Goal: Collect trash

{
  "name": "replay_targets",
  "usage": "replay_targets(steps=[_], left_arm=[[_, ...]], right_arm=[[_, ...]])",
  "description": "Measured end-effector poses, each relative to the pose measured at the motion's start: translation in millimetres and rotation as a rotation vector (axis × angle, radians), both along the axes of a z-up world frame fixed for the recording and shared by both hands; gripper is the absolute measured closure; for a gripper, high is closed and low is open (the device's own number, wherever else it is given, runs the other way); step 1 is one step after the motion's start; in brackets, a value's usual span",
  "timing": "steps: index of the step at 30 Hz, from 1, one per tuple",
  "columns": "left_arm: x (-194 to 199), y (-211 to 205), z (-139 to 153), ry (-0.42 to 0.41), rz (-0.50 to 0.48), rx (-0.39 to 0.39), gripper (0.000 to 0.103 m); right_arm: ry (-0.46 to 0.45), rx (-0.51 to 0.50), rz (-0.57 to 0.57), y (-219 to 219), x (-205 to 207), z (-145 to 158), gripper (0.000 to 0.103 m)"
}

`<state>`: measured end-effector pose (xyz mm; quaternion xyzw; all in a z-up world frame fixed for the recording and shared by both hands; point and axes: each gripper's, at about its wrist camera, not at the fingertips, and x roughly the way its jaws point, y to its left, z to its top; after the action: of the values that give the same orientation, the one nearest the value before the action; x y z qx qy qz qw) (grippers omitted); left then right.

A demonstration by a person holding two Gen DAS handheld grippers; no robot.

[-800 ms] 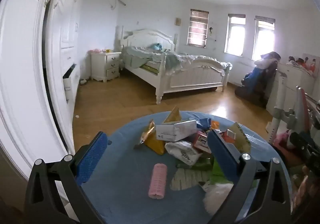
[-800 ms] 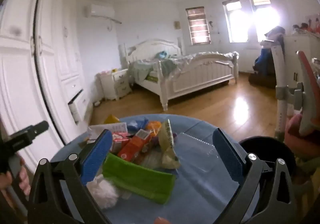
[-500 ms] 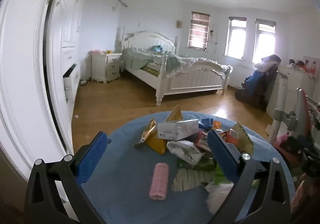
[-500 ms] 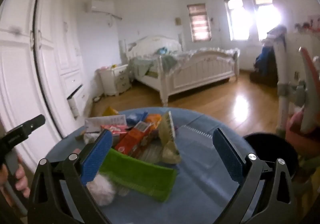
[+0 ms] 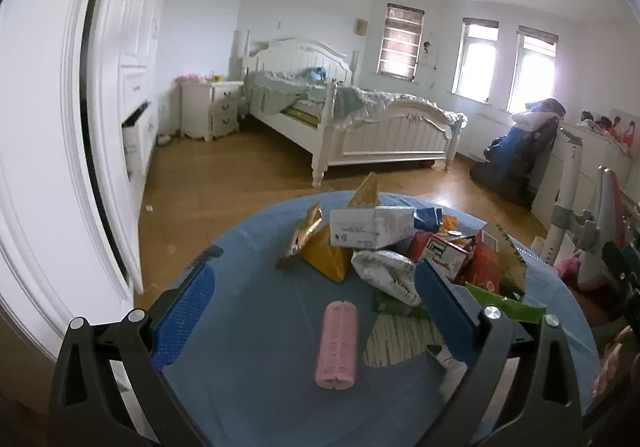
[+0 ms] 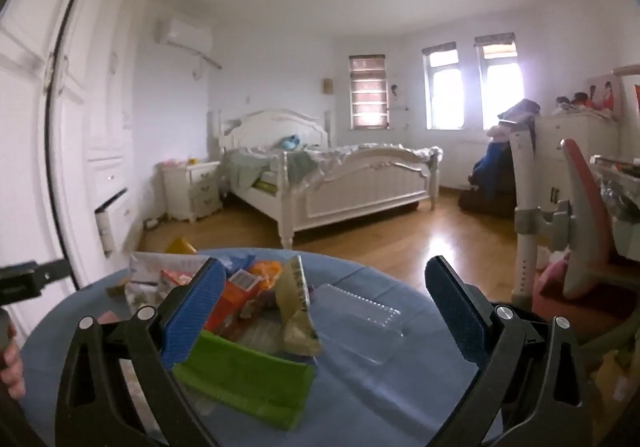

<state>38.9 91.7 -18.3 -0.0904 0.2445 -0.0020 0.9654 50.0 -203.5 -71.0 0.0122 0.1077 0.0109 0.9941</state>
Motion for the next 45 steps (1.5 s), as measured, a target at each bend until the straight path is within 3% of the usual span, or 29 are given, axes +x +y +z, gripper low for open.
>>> replay_targets(steps=[5, 14, 45], left_arm=[[-4.2, -14.1, -2.2, 0.013, 0.01, 0.029, 0.005], [-12.7, -43.1, -5.7, 0.034, 0.027, 0.031, 0.005], [-14.8, -47.9, -14.9, 0.054, 0.038, 0.009, 0.005]], right_arm=[[0.077, 0.046, 0.029, -4.6, 11.5, -7.3, 0.004], [0.06, 0.036, 0.033, -5.1, 11.6, -7.1, 0.004], [0.061, 0.029, 0.034, -7.1, 7.8, -8.6, 0.004]])
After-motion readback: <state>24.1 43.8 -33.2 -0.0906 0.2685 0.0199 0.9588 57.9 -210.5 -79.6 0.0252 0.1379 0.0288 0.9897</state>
